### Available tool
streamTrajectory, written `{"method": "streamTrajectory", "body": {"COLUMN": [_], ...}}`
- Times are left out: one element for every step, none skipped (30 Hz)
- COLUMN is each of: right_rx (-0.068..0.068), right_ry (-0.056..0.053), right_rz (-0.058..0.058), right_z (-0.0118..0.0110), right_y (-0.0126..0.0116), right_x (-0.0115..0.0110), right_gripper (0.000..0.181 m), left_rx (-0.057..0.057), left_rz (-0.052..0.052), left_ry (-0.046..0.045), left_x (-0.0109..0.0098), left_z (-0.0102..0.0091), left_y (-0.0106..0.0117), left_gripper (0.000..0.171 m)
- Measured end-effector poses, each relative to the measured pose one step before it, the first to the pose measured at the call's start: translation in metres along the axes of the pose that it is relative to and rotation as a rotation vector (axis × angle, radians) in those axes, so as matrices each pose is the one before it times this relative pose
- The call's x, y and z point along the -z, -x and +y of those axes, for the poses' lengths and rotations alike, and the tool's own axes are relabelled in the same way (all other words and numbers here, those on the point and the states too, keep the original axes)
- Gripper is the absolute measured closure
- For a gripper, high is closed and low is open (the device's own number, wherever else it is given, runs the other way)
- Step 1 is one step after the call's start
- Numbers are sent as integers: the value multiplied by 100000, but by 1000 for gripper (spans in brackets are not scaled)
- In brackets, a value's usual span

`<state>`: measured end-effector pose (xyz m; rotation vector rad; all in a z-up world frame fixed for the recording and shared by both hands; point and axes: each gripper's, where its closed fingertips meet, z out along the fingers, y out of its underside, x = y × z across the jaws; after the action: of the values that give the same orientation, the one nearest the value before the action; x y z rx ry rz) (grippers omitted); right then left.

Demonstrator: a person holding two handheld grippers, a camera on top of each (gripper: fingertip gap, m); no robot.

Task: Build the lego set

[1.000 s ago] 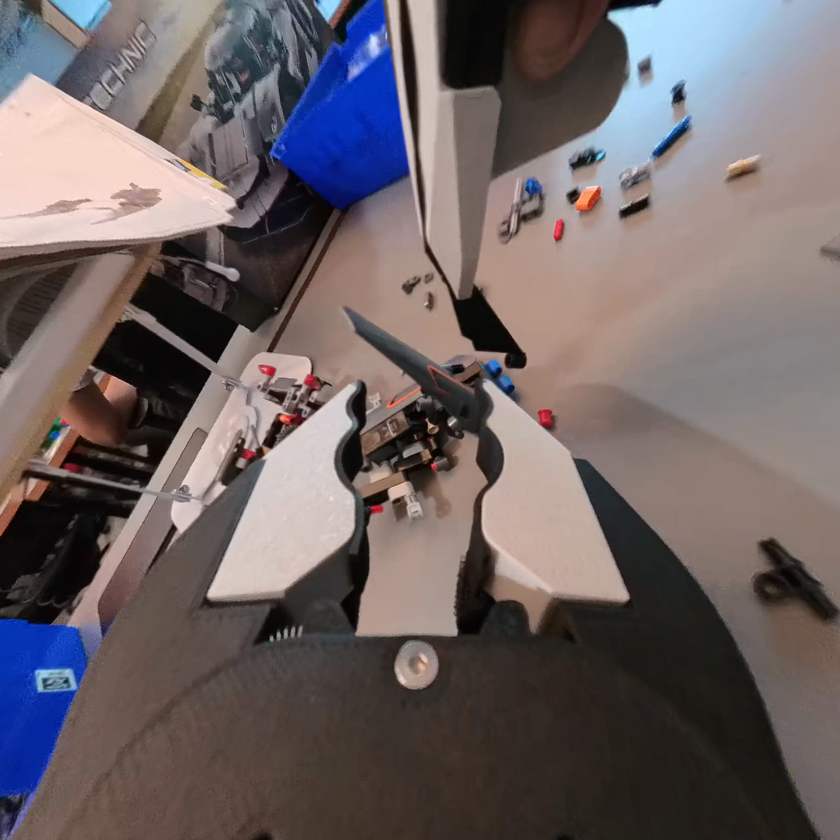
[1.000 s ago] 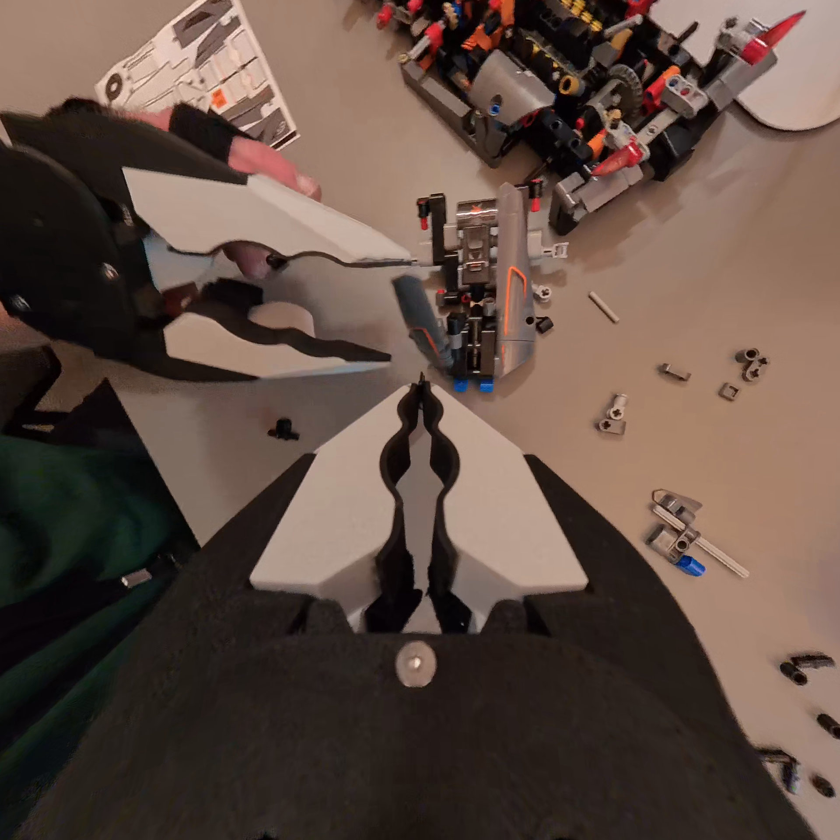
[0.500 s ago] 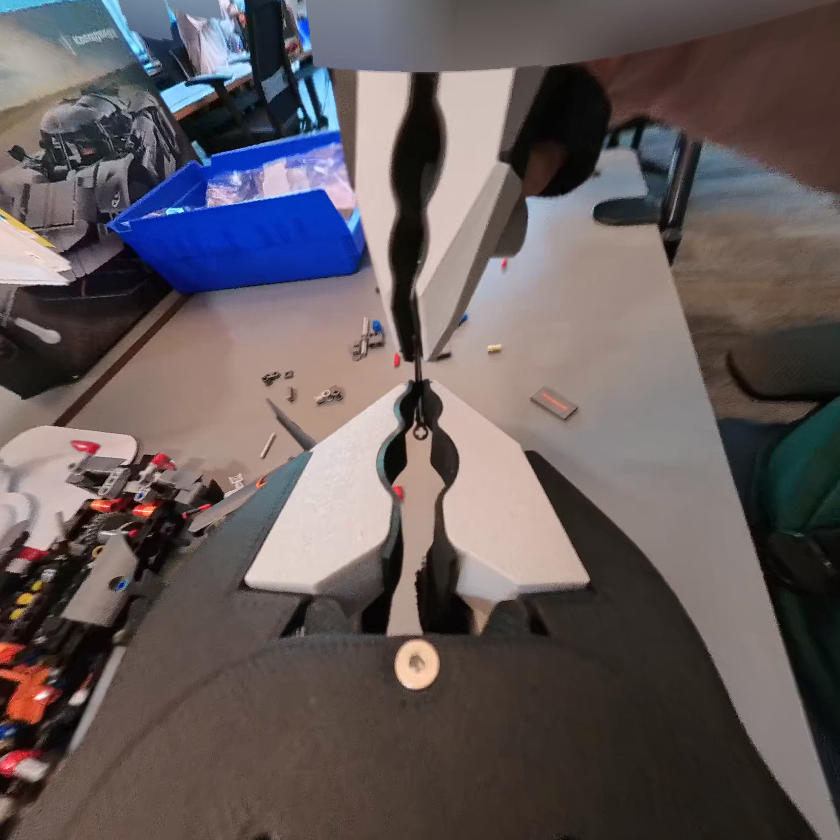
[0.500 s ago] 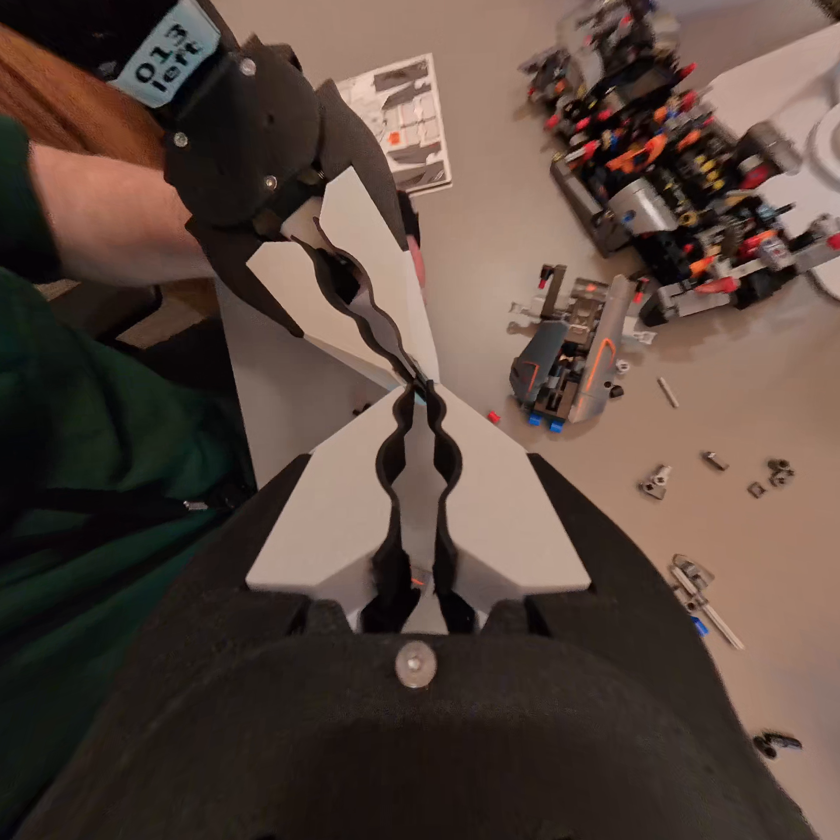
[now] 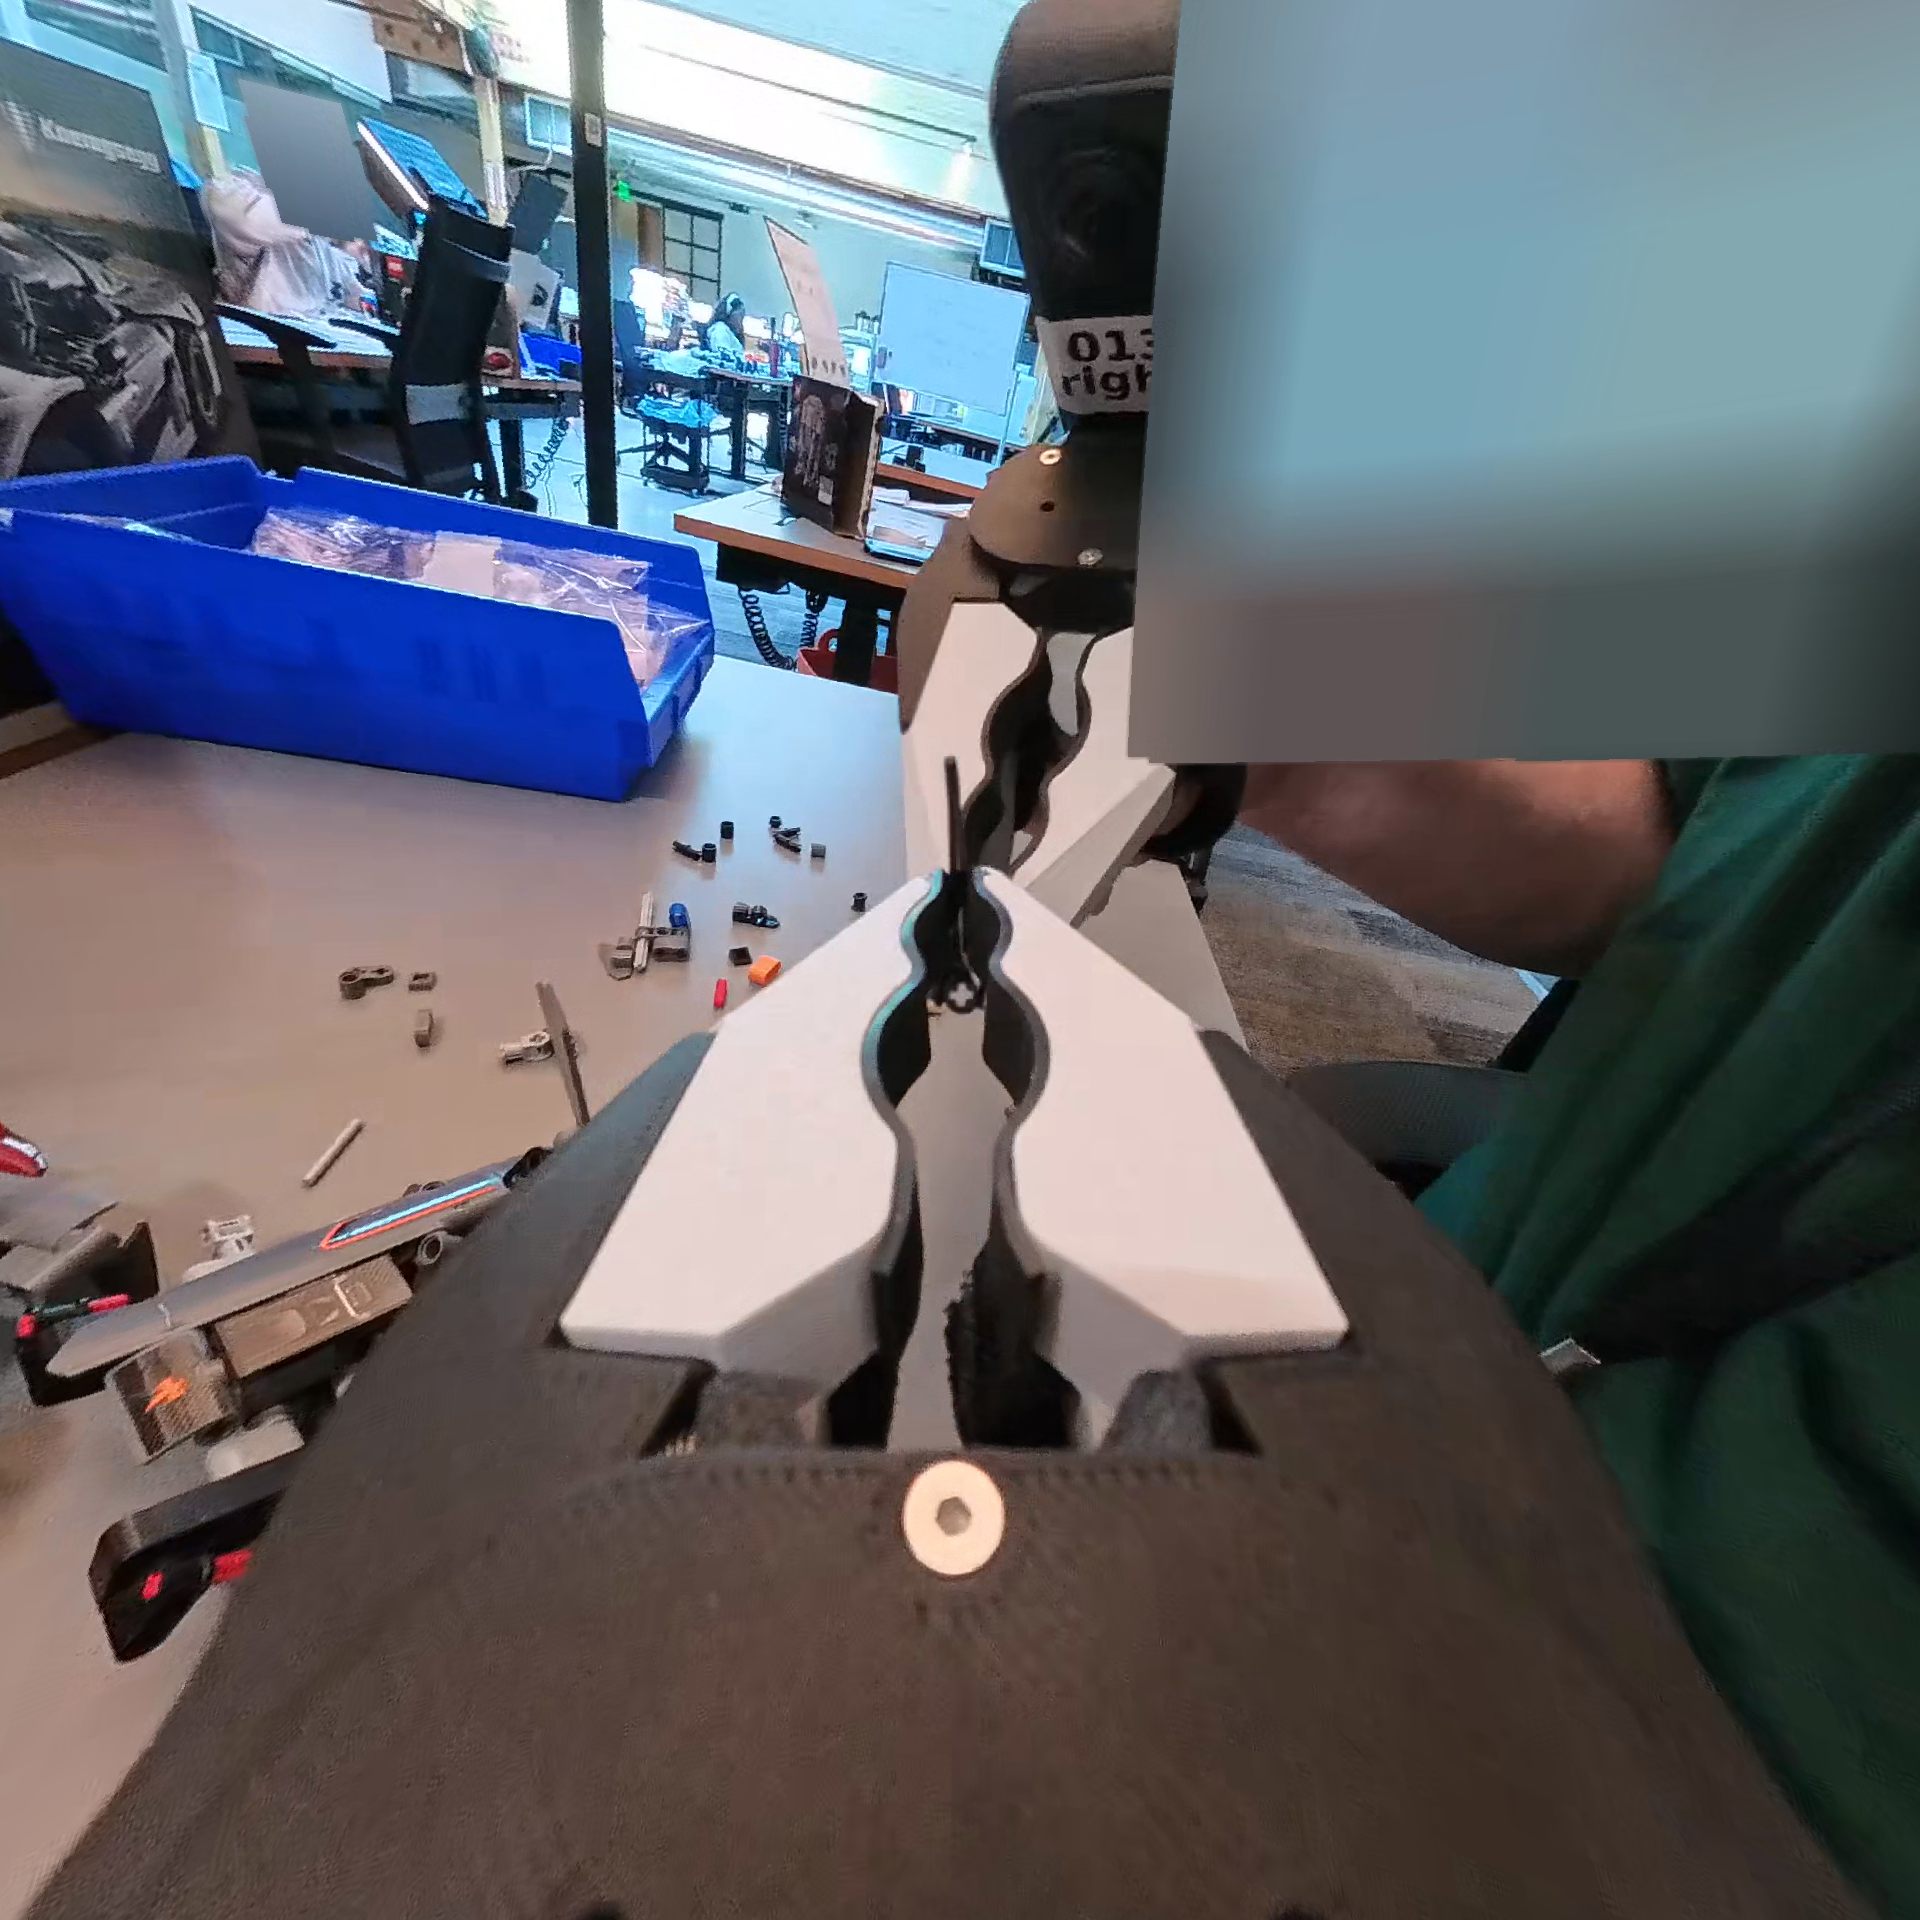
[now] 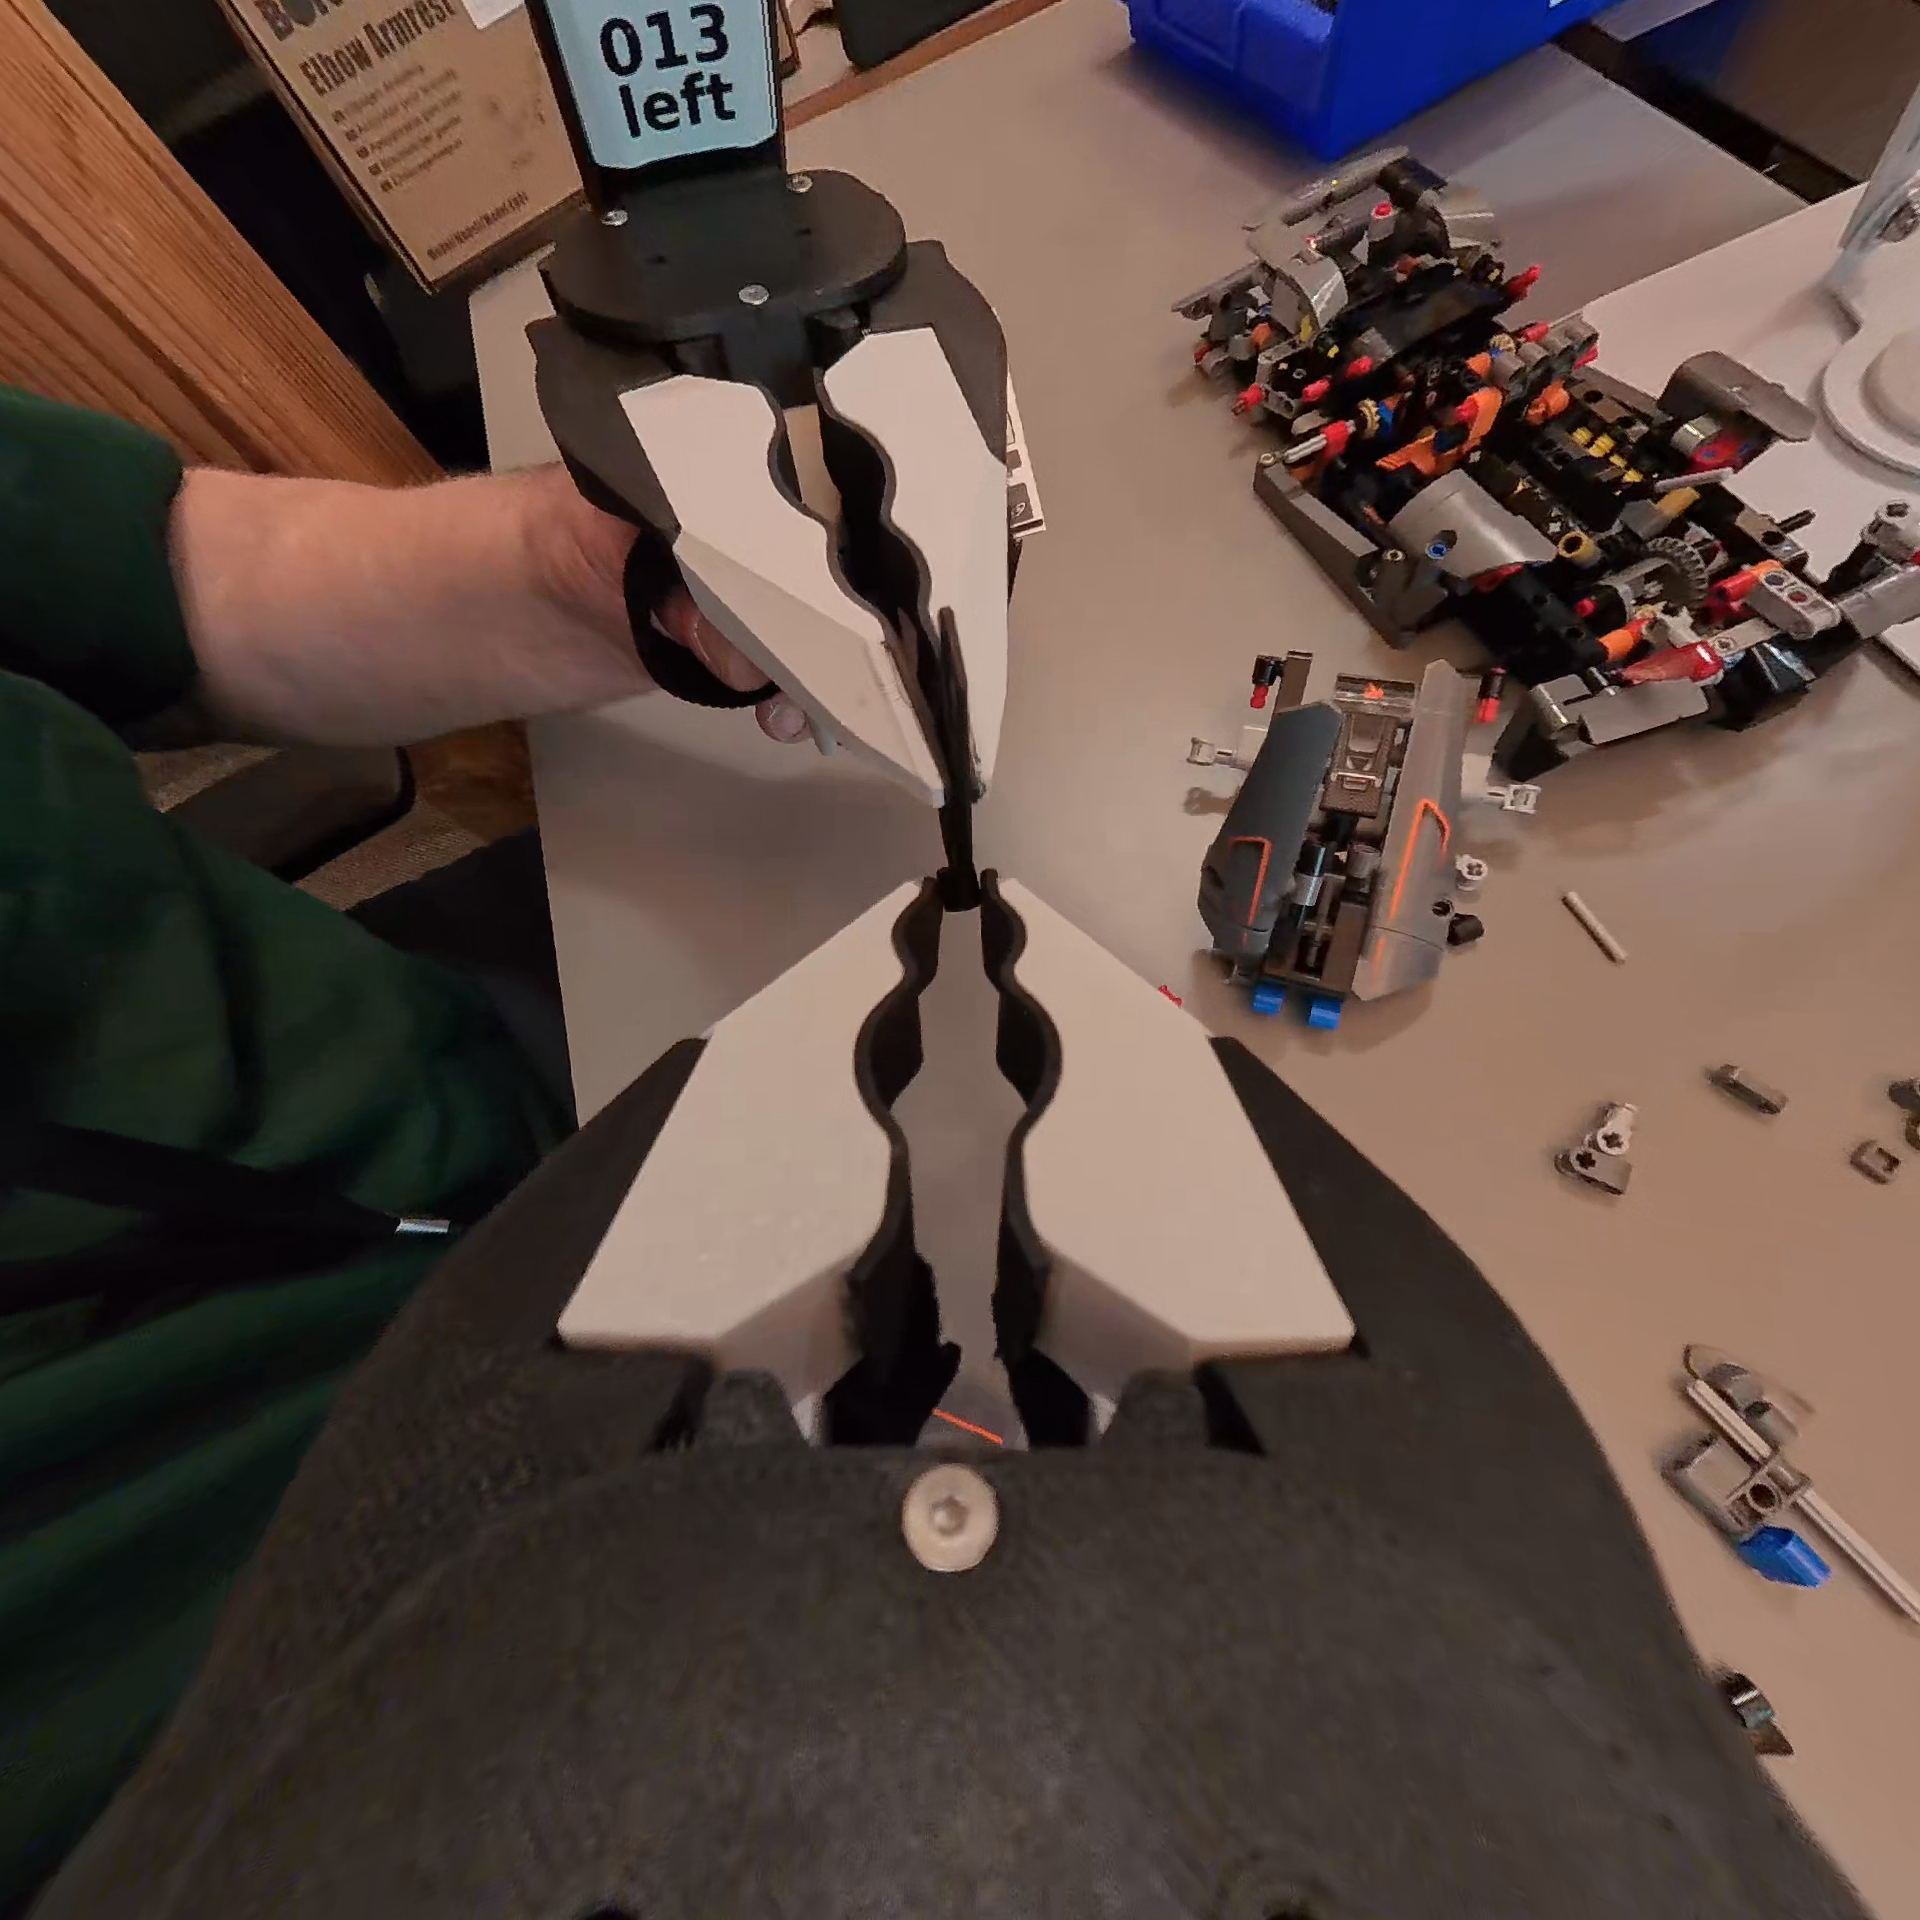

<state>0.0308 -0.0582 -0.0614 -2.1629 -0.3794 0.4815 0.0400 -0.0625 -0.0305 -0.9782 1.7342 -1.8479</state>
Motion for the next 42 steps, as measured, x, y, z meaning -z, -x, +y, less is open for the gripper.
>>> {"method": "streamTrajectory", "body": {"right_rx": [-141,-231,-498,396,581,-209,-137,606,359,-45,-230,-696,-1492,-2338,-1442,-686,170,-333,-1977,-1910,-1431,-1195,-927,132,367,-132,-652,-421,-160,-557,-749,-288,-282,-607,-953,-892,-237,127,455,302,-301,-467], "right_ry": [-47,-975,-298,30,-339,-120,-249,289,950,410,5,1041,1365,776,1089,2945,2825,2125,574,-791,-122,-363,401,919,113,-176,-579,-808,-784,-1433,-603,-835,-1230,-978,-672,-1877,-1639,609,909,-47,-350,-909], "right_rz": [-119,-350,-591,-75,218,-501,-556,280,981,1010,1251,2695,2735,2196,2433,3777,4371,2816,1664,1809,1044,936,953,486,651,-214,-65,616,86,77,-529,-419,-125,30,294,-305,-1129,-573,519,535,-554,-364], "right_z": [-6,-125,-37,40,10,29,-6,71,139,60,51,256,368,350,405,637,595,467,214,-30,30,-45,82,193,110,76,35,46,43,-43,42,-5,-71,-50,-2,-200,-200,103,171,51,7,-96], "right_y": [-51,0,54,11,-17,48,64,-1,-117,-144,-222,-527,-642,-662,-649,-780,-797,-586,-457,-480,-356,-329,-331,-211,-182,-41,-73,-183,-80,-53,44,54,-17,-58,-141,-42,142,83,-85,-116,10,-8], "right_x": [44,64,30,27,24,20,18,16,4,17,43,37,-8,-58,-151,-306,-410,-500,-490,-418,-403,-393,-423,-484,-461,-414,-362,-305,-275,-210,-216,-185,-142,-131,-103,-18,-2,-102,-131,-88,-45,2], "right_gripper": [176,175,175,176,176,176,176,176,176,176,176,176,176,177,177,177,177,177,177,177,177,177,177,177,177,177,177,177,177,177,177,177,177,177,177,177,177,177,177,177,177,177], "left_rx": [700,1354,1607,1583,855,236,894,1364,254,-363,-108,-295,-2484,-3880,-4047,-6192,-6530,-4511,-2032,-166,211,-89,-75,255,-163,-1020,-1087,-1011,-1526,-1542,-1342,-867,71,158,-149,290,642,668,64,-579,-386,122], "left_rz": [224,943,886,794,997,750,1098,821,80,-520,-1308,-3687,-5450,-5563,-6918,-5908,-4835,-3720,-2561,-753,-833,-1008,1014,-90,-888,733,-55,-396,309,-592,-988,-138,107,-276,-92,384,118,-96,522,345,-383,-28], "left_ry": [-241,-1131,-1951,-1504,-306,-282,-634,-831,-221,86,-518,-1345,299,876,2284,4253,5159,5193,5384,6103,3311,718,1264,1500,1496,1370,549,399,792,697,799,1152,1592,768,-451,-486,594,1081,527,368,668,141], "left_x": [-2,20,58,68,13,-25,-46,-48,-27,4,67,253,412,496,476,317,123,-96,-352,-498,-426,-299,-317,-317,-331,-339,-280,-208,-193,-169,-153,-156,-159,-109,-36,-15,-50,-97,-87,-70,-73,-33], "left_z": [20,-101,-229,-201,-16,14,-4,-9,101,100,-30,-261,-91,6,261,647,921,1069,1212,1297,775,313,239,166,152,180,95,51,40,56,93,121,199,90,-86,-84,75,135,59,30,85,12], "left_y": [54,-14,14,56,6,-12,-38,27,92,118,203,534,741,727,963,750,558,500,464,272,284,285,-55,92,196,-58,18,43,-77,44,97,-9,7,68,43,1,61,87,-52,-77,49,24], "left_gripper": [171,171,171,171,171,171,171,171,171,171,170,159,150,144,139,136,135,132,128,125,125,126,127,127,128,127,128,130,130,131,134,136,136,138,139,140,143,145,146,149,150,151]}}
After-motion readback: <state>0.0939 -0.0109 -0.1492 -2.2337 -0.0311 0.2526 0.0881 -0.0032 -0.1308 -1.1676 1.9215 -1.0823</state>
